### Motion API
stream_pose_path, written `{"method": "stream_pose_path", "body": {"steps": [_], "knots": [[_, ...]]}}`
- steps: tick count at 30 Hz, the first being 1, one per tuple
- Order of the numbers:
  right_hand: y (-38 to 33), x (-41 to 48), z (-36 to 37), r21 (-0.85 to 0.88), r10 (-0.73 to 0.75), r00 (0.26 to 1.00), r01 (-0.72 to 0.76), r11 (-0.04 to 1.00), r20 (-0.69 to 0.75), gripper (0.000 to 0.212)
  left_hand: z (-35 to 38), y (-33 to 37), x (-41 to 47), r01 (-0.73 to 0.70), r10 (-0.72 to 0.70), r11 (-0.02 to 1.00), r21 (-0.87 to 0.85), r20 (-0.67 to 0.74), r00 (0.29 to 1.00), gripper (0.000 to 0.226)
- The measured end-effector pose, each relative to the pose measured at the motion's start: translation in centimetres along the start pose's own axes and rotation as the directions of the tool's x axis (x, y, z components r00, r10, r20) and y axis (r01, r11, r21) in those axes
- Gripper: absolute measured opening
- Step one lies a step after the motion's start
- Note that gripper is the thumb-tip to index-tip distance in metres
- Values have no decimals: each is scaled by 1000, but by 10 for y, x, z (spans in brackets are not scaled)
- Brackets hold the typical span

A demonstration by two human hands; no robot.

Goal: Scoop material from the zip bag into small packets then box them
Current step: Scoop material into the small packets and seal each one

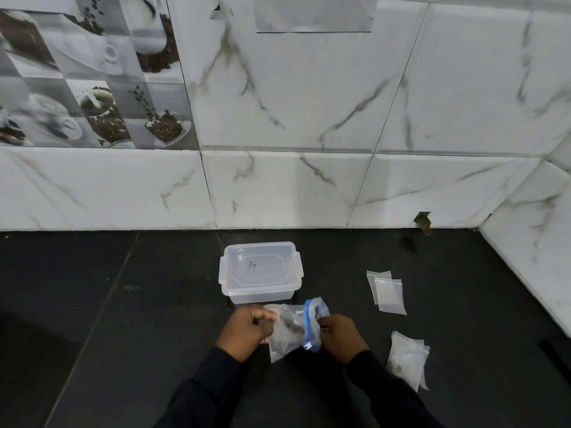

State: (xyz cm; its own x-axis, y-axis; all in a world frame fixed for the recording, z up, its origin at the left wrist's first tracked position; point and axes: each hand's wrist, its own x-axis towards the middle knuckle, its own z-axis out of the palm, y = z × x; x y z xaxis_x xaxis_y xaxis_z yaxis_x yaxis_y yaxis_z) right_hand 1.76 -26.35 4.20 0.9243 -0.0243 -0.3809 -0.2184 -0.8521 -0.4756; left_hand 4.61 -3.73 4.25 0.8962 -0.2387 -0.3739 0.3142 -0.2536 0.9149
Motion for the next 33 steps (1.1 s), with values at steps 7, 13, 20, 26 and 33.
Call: {"method": "stream_pose_path", "body": {"steps": [7, 13, 20, 26, 33], "knots": [[7, 8, -14, 196, 65, 994, -48, 980, -85, 23, -5, -8, -5, 31, -31, 998, 47, 16, 999, 17], [1, 10, -18, 194, 80, 994, -65, 979, -71, 20, 1, -25, -23, 49, -40, 993, 112, -82, 996, 12], [-3, 8, -7, 103, 230, 971, -224, 969, -56, 22, 4, -20, -46, -183, 278, 902, 392, -204, 939, 25], [3, 11, -13, 286, 328, 944, -320, 903, 21, 25, 9, -2, -58, -269, 346, 896, 353, -175, 922, 28], [25, -17, -34, 352, 317, 945, -272, 895, -75, 33, 11, 19, -58, -252, 339, 856, 452, -122, 933, 19]]}}
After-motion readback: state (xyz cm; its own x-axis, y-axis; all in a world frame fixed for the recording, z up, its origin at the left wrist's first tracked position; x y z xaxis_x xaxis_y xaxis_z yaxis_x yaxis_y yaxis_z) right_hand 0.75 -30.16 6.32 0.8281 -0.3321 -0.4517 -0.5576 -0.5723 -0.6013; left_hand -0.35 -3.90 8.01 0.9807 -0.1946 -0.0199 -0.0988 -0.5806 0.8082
